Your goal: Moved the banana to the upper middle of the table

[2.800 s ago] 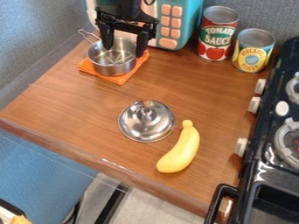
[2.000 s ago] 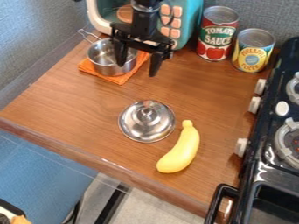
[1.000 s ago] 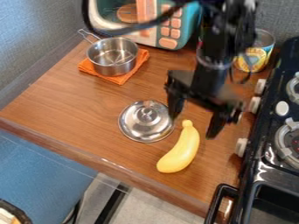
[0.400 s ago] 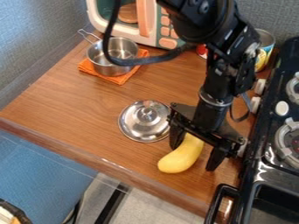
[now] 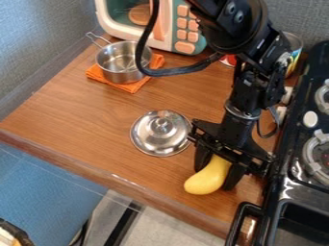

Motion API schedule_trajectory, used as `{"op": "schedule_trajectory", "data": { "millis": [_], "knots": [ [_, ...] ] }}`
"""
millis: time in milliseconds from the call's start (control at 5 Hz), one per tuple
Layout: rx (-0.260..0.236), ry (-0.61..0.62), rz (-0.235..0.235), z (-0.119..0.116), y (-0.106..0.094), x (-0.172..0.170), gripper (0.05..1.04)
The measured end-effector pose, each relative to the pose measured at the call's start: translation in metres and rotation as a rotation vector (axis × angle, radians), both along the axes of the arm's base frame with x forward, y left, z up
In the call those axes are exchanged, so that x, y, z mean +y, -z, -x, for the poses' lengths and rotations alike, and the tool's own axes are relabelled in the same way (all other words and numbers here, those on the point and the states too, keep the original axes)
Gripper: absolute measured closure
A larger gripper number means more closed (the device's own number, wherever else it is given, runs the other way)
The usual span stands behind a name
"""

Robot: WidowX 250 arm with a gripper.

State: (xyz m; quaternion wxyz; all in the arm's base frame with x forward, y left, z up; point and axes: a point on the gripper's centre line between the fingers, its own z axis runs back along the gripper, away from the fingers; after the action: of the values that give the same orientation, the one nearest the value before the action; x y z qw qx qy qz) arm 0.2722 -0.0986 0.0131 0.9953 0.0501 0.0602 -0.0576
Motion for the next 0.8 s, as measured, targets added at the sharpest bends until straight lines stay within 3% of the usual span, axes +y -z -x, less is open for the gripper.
{"op": "schedule_trajectory", "data": {
  "millis": [200,400,600,800],
  "knots": [
    [-0.009,-0.001,-0.023,-0.001,-0.002,0.005,0.516],
    [-0.065,-0.01,-0.041,-0.007,-0.029,0.009,0.516],
    [-0.172,-0.033,-0.02,-0.045,-0.063,0.007,0.516],
    [-0.176,-0.083,-0.029,-0.082,-0.054,0.022,0.516]
  ]
}}
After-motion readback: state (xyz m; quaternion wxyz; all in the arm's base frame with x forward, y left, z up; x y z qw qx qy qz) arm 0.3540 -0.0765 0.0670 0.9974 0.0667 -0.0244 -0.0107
